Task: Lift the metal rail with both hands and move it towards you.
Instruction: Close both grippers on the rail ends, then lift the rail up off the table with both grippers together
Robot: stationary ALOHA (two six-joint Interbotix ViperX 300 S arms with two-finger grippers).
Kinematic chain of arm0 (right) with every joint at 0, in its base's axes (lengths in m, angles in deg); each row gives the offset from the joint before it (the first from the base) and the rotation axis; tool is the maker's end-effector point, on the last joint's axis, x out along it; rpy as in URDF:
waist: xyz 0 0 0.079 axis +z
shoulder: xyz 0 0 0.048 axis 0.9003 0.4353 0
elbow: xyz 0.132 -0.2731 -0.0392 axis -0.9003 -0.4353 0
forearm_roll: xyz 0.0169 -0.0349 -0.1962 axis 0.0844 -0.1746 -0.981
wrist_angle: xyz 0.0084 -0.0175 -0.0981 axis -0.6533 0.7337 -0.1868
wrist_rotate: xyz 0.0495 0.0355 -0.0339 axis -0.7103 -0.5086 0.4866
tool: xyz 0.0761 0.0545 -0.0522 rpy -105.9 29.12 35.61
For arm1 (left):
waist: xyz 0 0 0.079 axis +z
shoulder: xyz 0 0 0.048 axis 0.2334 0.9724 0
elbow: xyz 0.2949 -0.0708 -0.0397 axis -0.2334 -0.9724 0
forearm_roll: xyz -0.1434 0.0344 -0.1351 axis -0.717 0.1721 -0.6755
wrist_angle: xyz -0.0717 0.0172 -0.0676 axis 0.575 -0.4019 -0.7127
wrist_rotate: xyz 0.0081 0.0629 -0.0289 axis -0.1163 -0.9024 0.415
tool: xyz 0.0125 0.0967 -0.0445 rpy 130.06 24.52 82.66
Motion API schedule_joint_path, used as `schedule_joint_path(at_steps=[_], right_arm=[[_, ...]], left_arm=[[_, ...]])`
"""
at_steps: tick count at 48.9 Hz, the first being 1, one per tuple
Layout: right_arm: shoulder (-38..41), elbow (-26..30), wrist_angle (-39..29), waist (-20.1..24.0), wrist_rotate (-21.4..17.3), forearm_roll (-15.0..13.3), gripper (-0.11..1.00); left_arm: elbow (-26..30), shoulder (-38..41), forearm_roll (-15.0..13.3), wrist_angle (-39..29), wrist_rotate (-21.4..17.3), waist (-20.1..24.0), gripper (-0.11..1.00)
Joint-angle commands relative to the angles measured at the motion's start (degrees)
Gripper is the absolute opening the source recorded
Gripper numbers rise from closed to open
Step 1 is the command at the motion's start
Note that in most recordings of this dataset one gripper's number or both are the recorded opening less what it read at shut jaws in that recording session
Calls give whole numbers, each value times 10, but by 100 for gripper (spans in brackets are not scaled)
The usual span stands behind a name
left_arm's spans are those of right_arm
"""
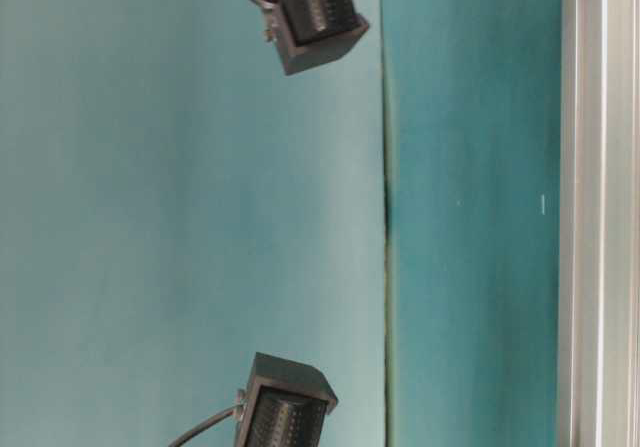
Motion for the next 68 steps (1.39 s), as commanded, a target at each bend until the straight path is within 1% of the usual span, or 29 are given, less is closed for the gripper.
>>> schedule_joint_path(at_steps=[1,7,10,12,14,16,18,22,23,24,43,49,59,64,68], right_arm=[[7,2,4,1,-1,-1,100],[8,3,1,1,-2,-1,98],[9,4,-1,2,-3,3,93],[9,4,-3,2,-3,4,88],[9,4,-4,2,-3,4,81],[10,6,-9,2,-3,4,72],[11,7,-11,2,-2,4,61],[12,11,-15,0,-1,4,43],[12,11,-17,0,-2,4,39],[13,12,-18,0,-2,5,37],[15,17,-30,0,-1,8,37],[7,23,-47,0,-1,8,37],[-49,48,-124,-11,-2,8,37],[-83,71,-156,-18,-3,7,37],[-107,96,-195,-25,-2,8,37]], left_arm=[[2,-3,1,4,1,-1,99],[2,-3,1,4,3,-1,97],[2,-3,1,5,4,-1,94],[2,-3,1,4,4,-1,89],[2,-3,1,4,4,-1,82],[2,-3,1,4,4,-2,72],[2,-3,1,4,4,-1,58],[2,-3,2,5,2,-1,34],[2,-3,2,6,0,-1,31],[2,-3,2,7,-1,-1,29],[1,-3,1,16,-3,-1,29],[7,-6,1,3,0,-1,29],[38,-56,2,-79,-5,-1,29],[63,-89,2,-129,-6,0,29],[85,-112,2,-161,-6,0,29]])
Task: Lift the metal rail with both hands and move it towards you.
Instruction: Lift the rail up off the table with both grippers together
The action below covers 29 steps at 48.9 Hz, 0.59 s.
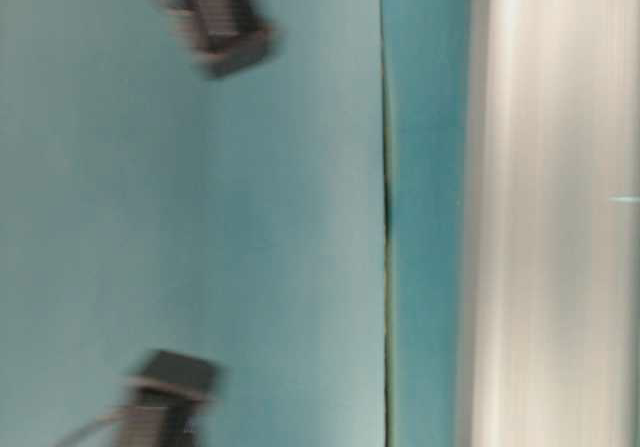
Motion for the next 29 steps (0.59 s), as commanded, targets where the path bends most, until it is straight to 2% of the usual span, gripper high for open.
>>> schedule_joint_path(at_steps=[1,16,29], right_arm=[[-33,35,-37,-12,-4,3,37],[-62,126,-193,-36,-2,4,37],[-62,233,-310,-49,-4,5,37]], left_arm=[[35,-37,-1,-33,2,-1,29],[120,-105,-1,-183,-7,16,29],[181,-140,-1,-227,-10,48,29]])
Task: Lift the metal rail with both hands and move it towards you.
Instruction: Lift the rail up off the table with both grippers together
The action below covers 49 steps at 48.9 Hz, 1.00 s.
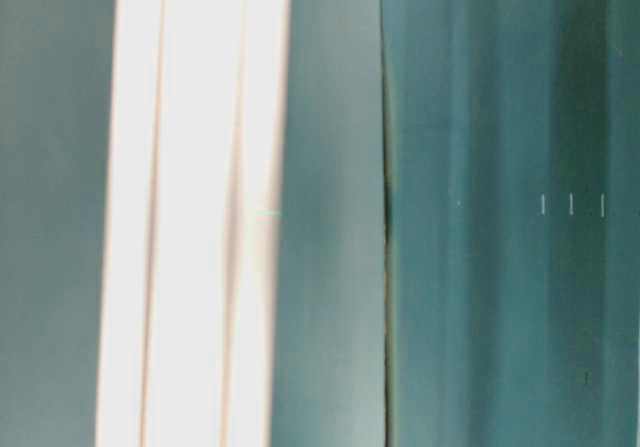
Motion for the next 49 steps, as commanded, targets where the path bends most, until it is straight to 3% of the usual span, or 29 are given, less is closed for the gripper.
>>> schedule_joint_path(at_steps=[1,15,21,34,49], right_arm=[[-4,44,-29,-11,-10,4,37],[4,159,-153,-17,-48,5,37],[3,191,-170,-18,-51,6,37],[2,185,-168,-26,-49,5,37],[0,184,-168,-30,-48,5,37]], left_arm=[[40,-23,-1,-10,5,15,29],[127,-19,-1,-127,9,26,29],[171,-10,-1,-188,8,33,29],[200,4,-1,-246,5,40,29],[201,5,-1,-248,4,42,29]])
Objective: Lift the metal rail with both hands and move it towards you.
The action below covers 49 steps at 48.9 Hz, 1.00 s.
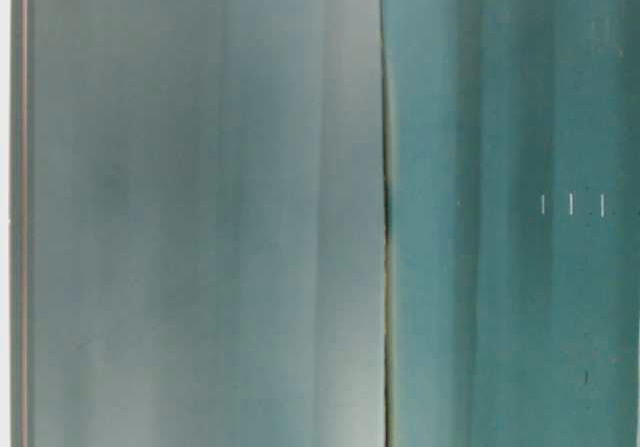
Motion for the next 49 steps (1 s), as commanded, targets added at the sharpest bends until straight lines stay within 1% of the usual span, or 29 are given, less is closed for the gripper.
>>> schedule_joint_path(at_steps=[1,7,11,18,24,29,35,44,49], right_arm=[[-7,4,-3,-11,-33,3,37],[-6,-12,5,-15,-28,3,37],[-7,-31,20,-17,-21,0,37],[-9,-68,54,-19,-7,-5,37],[-10,-106,91,-21,-3,-18,37],[-8,-158,137,-20,-4,-34,37],[-4,-221,200,-20,-4,-45,37],[-2,-297,308,-18,-4,-46,37],[7,-324,354,-13,-4,-50,37]], left_arm=[[15,-9,3,-4,10,16,29],[4,-9,3,7,4,25,29],[-15,-8,3,29,2,33,29],[-63,-11,4,85,-1,44,29],[-110,-11,4,121,1,46,29],[-151,-9,4,159,1,47,29],[-201,2,3,221,1,50,29],[-248,31,4,275,7,52,29],[-269,53,4,314,7,51,29]])
